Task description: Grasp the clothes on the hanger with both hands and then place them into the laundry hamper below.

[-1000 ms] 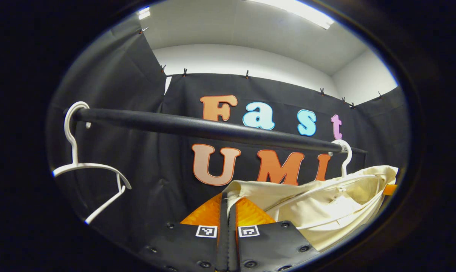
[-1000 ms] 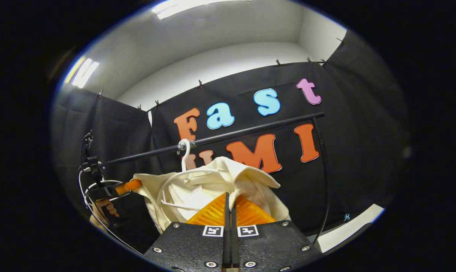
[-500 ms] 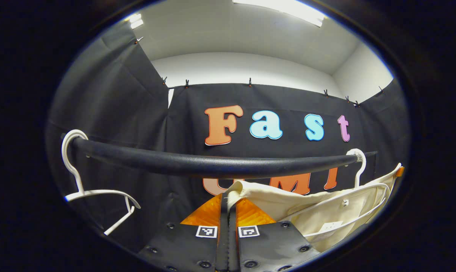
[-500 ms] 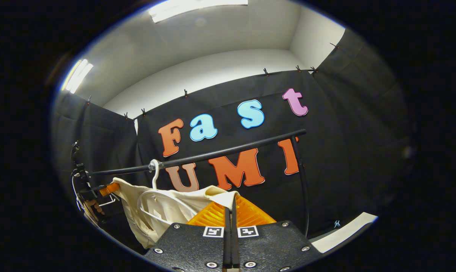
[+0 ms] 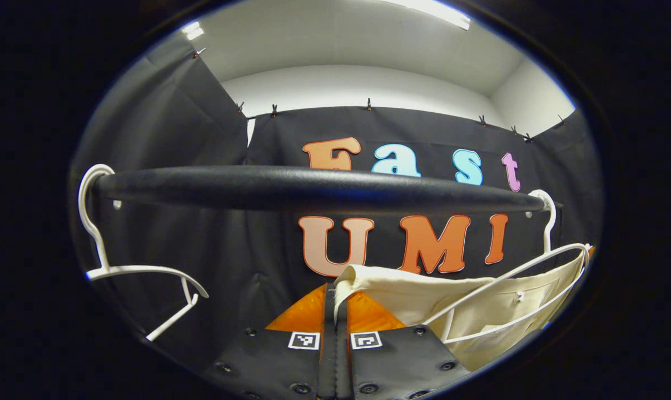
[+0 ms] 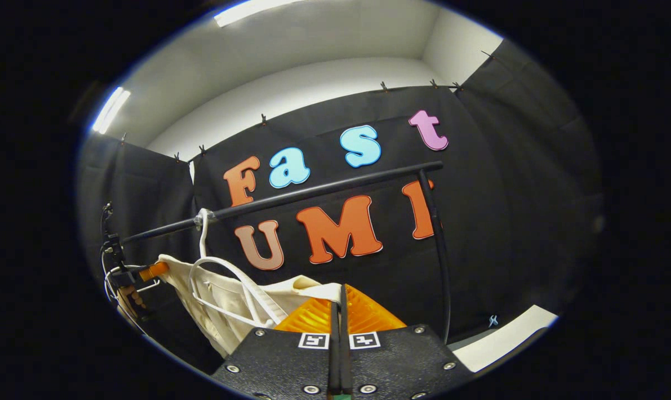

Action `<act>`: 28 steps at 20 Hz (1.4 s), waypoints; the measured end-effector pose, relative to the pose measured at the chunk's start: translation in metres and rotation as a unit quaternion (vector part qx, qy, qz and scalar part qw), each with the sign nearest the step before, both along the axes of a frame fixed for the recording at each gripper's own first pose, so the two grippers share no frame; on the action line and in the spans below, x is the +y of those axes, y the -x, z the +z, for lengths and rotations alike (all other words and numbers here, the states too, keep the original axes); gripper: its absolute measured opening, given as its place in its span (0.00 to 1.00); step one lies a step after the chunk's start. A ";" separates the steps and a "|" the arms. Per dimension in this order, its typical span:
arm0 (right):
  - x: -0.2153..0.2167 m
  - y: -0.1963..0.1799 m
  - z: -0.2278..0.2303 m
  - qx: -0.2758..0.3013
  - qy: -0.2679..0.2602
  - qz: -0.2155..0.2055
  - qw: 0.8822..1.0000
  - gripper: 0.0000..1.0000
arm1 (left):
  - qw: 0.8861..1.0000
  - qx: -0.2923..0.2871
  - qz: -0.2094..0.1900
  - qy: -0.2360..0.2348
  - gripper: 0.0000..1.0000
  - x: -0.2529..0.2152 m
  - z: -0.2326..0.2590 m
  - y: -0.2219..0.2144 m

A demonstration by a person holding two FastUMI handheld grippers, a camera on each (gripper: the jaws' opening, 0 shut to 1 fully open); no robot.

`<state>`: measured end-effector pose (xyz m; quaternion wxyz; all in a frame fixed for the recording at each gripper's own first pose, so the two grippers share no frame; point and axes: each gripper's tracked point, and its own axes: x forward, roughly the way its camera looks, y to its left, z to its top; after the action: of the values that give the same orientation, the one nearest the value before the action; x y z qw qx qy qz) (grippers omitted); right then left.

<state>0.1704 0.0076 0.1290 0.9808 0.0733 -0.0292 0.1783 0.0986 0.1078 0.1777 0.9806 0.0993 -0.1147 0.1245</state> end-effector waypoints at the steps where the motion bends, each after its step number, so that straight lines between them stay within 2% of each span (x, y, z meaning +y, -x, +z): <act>1: -0.002 -0.001 -0.004 0.003 -0.003 0.001 1.000 0.00 | 1.000 0.005 -0.001 0.002 0.06 0.000 -0.005 0.000; 15: -0.013 0.024 -0.086 0.062 -0.019 0.014 0.998 0.00 | 0.997 0.060 0.005 0.040 0.06 0.005 -0.079 0.022; 24: 0.008 0.033 -0.135 0.106 -0.024 0.035 0.993 0.00 | 0.993 0.101 0.012 0.065 0.06 0.002 -0.129 0.039; 28: 0.019 0.037 -0.155 0.124 -0.028 0.045 0.991 0.00 | 0.987 0.130 0.009 0.093 0.06 -0.001 -0.160 0.047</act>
<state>0.1339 0.0266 -0.0260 0.9654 0.1239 0.0911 0.2105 0.0518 0.1065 0.0174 0.9909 0.0242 0.0267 0.1298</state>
